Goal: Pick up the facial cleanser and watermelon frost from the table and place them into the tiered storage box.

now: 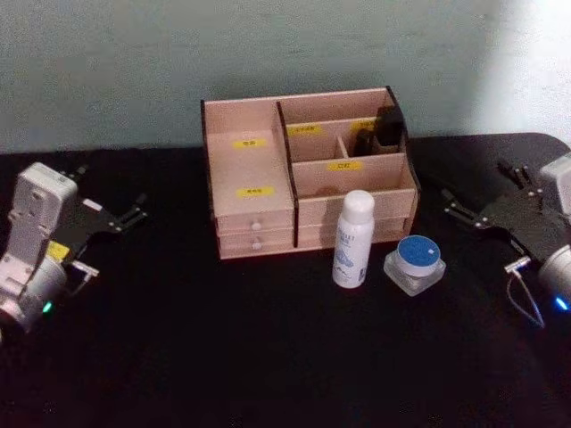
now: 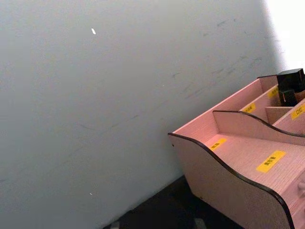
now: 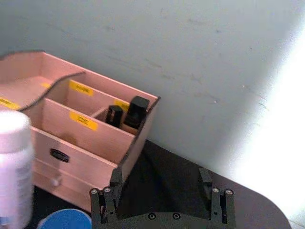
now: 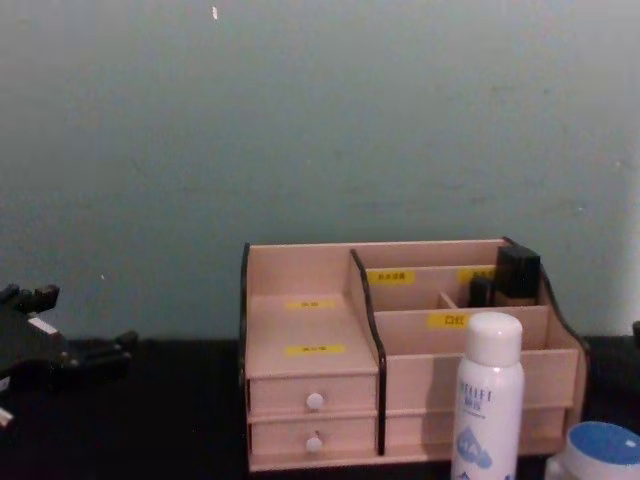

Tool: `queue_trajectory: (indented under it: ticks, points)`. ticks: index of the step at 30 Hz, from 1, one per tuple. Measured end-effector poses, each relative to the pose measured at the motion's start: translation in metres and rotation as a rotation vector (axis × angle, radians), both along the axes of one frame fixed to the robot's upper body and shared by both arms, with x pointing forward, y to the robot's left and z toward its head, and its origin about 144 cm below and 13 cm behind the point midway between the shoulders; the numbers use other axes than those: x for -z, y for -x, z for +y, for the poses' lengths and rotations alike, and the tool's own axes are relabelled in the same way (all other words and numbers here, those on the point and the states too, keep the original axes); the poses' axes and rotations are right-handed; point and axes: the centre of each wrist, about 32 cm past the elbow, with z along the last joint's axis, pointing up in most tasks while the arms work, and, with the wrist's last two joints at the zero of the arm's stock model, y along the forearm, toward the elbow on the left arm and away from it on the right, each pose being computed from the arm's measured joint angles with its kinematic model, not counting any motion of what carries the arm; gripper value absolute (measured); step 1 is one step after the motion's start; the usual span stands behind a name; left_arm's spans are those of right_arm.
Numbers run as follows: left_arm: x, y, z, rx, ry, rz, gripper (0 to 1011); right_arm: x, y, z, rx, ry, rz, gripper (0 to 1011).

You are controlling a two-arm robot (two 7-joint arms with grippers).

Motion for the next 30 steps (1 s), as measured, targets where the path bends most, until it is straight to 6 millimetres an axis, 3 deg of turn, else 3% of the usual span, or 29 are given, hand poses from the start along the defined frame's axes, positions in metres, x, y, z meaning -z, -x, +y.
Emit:
queue_trajectory:
  ticks: [12,30]
  points:
    - [0.0,0.0,0.0,0.0,0.0,0.0,1001,-0.011,0.033,0.012,-0.181,-0.077,0.061,1003]
    - [0.0,0.0,0.0,0.0,0.0,0.0,1001,0.003,0.028,0.046,-0.296,-0.135,0.143,1003]
